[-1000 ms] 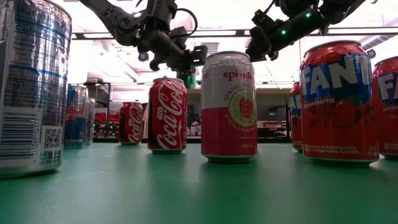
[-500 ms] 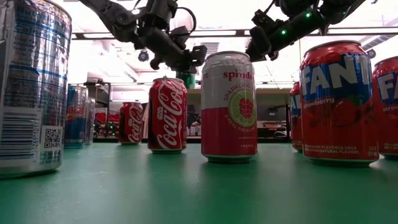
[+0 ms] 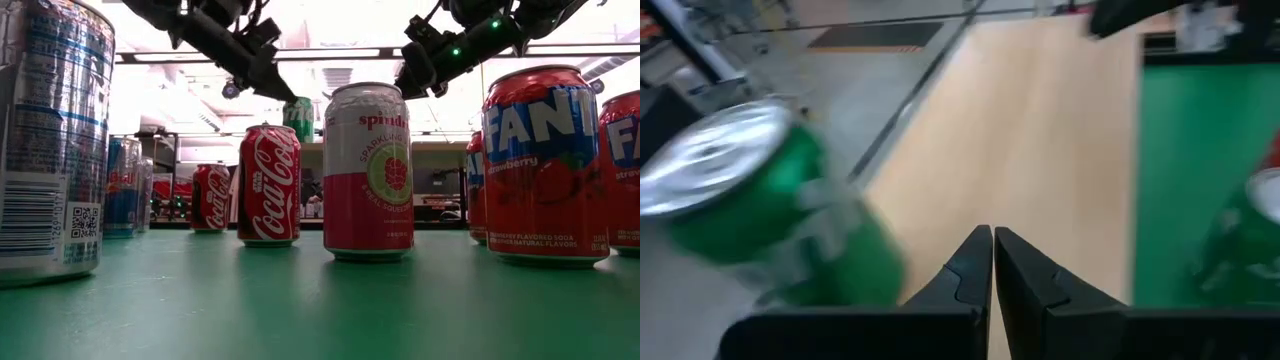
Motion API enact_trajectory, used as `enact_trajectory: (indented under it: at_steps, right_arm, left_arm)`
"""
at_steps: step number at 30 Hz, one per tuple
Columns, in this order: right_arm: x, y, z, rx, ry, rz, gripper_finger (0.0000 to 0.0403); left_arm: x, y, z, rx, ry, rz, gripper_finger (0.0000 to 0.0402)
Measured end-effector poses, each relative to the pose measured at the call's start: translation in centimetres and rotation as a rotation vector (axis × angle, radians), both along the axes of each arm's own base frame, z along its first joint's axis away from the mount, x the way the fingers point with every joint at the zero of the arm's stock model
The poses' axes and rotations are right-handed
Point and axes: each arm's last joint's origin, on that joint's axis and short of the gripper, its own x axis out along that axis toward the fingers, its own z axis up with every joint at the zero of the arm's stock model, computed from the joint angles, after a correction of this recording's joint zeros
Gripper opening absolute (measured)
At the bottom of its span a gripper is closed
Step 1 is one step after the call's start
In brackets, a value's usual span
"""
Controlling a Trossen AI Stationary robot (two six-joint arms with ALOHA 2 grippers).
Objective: Place canned beverage on shelf
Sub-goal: Put the middle green soda can on the shelf
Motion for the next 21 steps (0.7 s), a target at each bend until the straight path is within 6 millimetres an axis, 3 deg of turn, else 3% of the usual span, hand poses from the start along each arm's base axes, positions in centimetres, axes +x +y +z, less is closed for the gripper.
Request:
enact_trajectory:
  at_steps: [8, 14, 21]
  right_arm:
    - [0.0, 0.0, 0.0, -0.001, 0.000, 0.000, 0.0013]
    - [0.0, 0.0, 0.0, -0.008, 0.005, 0.003, 0.0013]
    - [0.0, 0.0, 0.0, -0.009, 0.005, 0.003, 0.0013]
  left_arm:
    - [-0.7, 3.4, -1.6, -0.035, 0.035, 0.022, 0.0000]
    - [-0.3, 4.2, -2.7, -0.044, 0.056, 0.047, 0.0000]
    - [-0.1, 4.6, -2.4, -0.006, 0.015, 0.077, 0.0000]
